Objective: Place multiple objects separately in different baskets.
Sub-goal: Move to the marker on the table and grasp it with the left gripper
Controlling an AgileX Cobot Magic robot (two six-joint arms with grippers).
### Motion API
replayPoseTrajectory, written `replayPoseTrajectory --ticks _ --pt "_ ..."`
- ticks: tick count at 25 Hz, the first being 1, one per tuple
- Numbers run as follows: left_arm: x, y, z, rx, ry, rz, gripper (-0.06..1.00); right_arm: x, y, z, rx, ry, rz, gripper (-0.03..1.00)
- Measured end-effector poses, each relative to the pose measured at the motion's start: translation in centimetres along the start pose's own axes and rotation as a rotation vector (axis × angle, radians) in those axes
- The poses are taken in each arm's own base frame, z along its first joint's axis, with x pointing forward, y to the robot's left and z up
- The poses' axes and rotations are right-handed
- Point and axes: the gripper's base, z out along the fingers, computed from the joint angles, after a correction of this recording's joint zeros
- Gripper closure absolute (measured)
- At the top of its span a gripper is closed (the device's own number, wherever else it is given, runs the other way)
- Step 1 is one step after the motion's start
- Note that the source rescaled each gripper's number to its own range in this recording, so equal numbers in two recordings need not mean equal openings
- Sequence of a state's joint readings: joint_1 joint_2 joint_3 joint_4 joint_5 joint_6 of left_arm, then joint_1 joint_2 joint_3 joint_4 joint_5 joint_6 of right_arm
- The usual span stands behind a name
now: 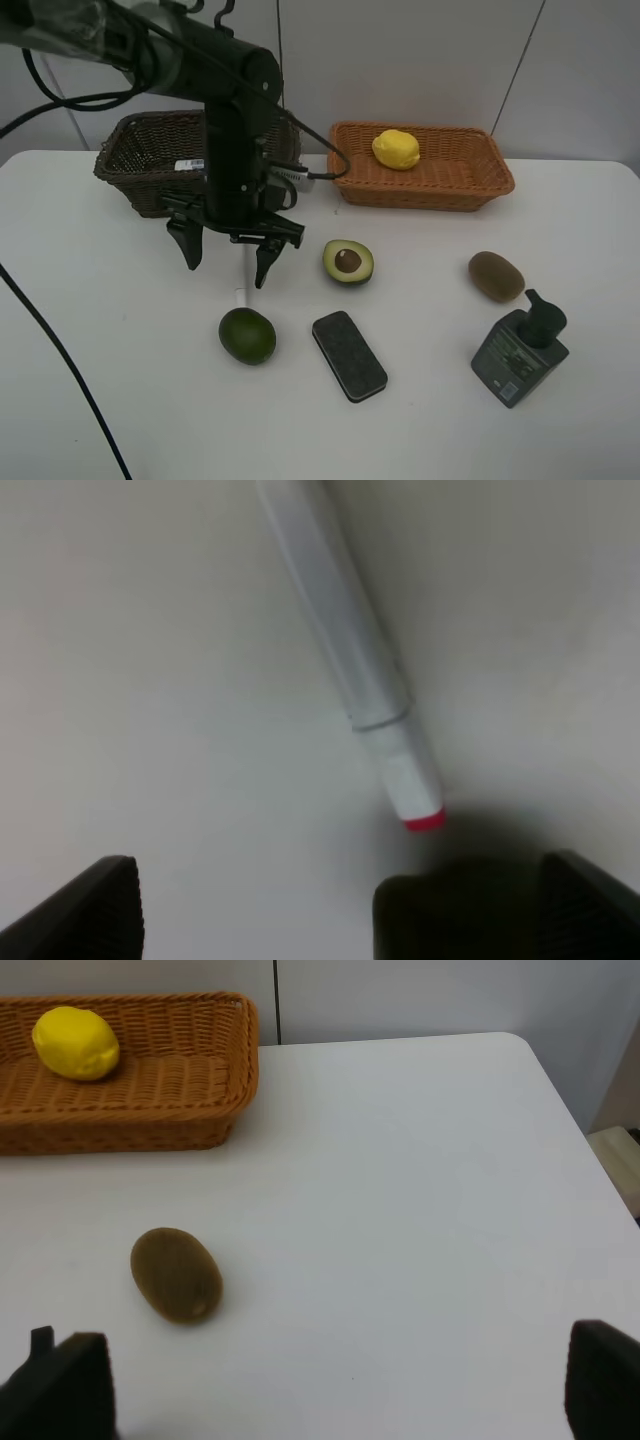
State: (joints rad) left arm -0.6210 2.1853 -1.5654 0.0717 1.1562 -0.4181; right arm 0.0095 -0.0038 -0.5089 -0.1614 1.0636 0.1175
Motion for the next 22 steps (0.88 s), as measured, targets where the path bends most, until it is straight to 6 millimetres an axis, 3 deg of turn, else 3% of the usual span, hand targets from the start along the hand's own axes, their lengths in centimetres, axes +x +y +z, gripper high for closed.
replayPoseTrajectory --ticks 8,11,13,15,20,22 --pt "-1.6 -1.0 3.8 0.016 -0.035 0.008 -0.05 0.0 0.0 0.0 0.0 0.0 0.0 -0.01" --pt "-1.8 -1.0 4.0 0.011 -0.042 0.01 -0.05 0.0 0.0 0.0 0.0 0.0 0.0 -0.01" --pt "-1.8 -1.0 4.1 0.011 -0.04 0.007 0.01 0.0 0.0 0.0 0.0 0.0 0.0 -0.01" --pt "-1.8 -1.1 4.3 0.015 -0.039 0.004 0.19 0.0 0.0 0.0 0.0 0.0 0.0 -0.01" --pt "-1.9 -1.1 4.5 0.001 -0.039 0.001 0.89 0.0 0.0 0.0 0.0 0.0 0.0 -0.01" --pt "-2.0 -1.0 4.5 -0.006 -0.041 0.001 0.94 0.0 0.0 0.0 0.0 0.0 0.0 -0.01"
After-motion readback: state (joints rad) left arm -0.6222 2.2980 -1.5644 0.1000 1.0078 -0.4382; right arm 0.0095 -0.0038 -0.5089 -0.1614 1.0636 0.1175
